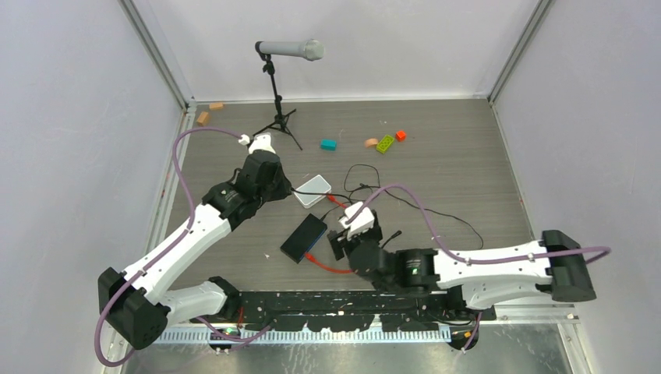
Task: Insert the plug into the switch port
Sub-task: Pick up the connector from the center of the board.
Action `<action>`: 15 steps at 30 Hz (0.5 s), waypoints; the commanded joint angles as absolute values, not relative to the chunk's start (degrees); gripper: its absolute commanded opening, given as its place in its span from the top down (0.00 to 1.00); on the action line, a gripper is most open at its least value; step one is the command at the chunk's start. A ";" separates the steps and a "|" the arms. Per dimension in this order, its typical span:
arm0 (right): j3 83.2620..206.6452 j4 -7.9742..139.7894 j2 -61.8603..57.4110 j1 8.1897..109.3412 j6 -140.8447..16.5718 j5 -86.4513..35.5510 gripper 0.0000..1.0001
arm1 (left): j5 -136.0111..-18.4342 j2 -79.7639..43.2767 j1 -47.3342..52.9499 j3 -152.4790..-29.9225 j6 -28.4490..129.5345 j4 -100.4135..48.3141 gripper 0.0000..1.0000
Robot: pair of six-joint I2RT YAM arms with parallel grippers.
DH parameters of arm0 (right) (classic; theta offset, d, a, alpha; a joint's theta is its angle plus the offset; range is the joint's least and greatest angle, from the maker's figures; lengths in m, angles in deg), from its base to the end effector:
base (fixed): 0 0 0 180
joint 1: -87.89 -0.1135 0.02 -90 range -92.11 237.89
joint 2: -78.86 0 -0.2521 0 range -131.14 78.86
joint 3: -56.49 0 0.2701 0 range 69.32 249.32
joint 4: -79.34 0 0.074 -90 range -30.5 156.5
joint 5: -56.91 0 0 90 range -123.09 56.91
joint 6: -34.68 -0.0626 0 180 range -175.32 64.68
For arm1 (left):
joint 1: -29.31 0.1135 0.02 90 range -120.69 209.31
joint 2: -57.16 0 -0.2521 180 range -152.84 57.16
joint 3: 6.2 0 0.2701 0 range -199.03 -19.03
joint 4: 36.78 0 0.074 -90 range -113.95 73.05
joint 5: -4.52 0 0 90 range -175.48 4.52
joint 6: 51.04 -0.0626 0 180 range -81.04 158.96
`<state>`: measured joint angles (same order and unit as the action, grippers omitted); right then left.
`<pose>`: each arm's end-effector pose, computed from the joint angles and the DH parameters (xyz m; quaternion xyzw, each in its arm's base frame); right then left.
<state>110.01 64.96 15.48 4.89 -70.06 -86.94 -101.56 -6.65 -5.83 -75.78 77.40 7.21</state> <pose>0.0836 0.2661 0.2471 -0.2166 0.7577 0.1144 0.6048 0.2413 -0.1486 0.2839 -0.0867 0.8887 -0.1582 0.4216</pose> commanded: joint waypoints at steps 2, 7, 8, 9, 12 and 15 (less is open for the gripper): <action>116.15 57.53 8.71 0.09 -87.53 -102.36 0.25 | -102.63 -4.84 -5.85 -75.65 77.98 5.67 1.00; 115.44 54.23 2.74 0.15 -96.12 -101.98 0.24 | -102.28 -4.31 -5.81 -74.92 78.38 5.00 1.00; 115.50 53.81 1.49 0.48 -97.21 -101.08 0.24 | -102.19 -4.28 -5.87 -74.88 78.40 5.14 1.00; 115.52 53.15 0.13 0.90 -98.49 -100.63 0.24 | -102.18 -4.27 -5.84 -74.91 78.48 5.21 1.00; 114.66 53.60 -2.78 2.48 -101.51 -97.36 0.24 | -101.84 -3.82 -5.84 -74.48 78.89 5.13 1.00; 112.64 57.27 -4.90 5.38 -102.60 -93.34 0.25 | -101.74 -3.41 -5.90 -73.98 79.13 4.87 1.00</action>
